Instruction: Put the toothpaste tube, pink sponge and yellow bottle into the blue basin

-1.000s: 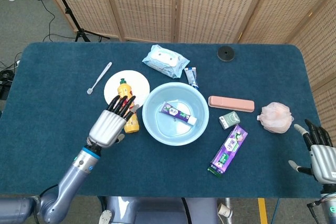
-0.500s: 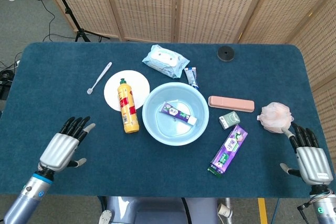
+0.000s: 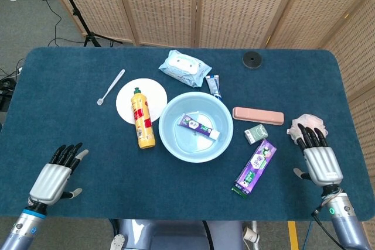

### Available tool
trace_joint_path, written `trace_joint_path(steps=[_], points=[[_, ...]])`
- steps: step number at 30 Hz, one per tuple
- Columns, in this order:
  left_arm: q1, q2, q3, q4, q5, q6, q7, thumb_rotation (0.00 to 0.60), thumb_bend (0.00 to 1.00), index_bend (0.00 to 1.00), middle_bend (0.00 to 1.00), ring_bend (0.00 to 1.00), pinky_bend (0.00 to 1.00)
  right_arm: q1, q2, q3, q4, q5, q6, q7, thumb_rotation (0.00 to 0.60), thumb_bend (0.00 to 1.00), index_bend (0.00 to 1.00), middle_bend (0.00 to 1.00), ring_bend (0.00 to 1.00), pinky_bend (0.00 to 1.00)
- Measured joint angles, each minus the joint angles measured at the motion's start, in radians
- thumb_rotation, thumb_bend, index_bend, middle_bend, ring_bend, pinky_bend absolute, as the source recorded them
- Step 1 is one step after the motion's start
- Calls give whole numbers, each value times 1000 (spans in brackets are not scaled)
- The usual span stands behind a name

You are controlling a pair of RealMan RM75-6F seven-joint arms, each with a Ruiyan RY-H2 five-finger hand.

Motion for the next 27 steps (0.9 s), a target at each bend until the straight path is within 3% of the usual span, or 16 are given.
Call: trace_joint_path(steps=[7, 14, 21, 27], points=[[10, -15, -18, 19, 8, -25, -3, 549, 20, 75, 0, 0, 0, 94, -14, 61, 24, 128, -128, -56, 600, 128, 103, 0, 0, 0], [13, -27, -35, 40, -7, -59, -19, 549, 24, 75, 0, 0, 0, 228, -35, 95, 144, 364, -339, -170, 600, 131, 103, 0, 0, 0], [15, -43, -50, 61, -12, -84, -21, 549, 25, 75, 0, 0, 0, 355, -69, 93, 307, 608, -483, -299, 600, 131, 103, 0, 0, 0], [16, -50, -60, 68, -18, -103, -21, 551, 27, 75, 0, 0, 0, 422, -96, 59, 416, 759, -557, -353, 600, 131, 103, 0, 0, 0]])
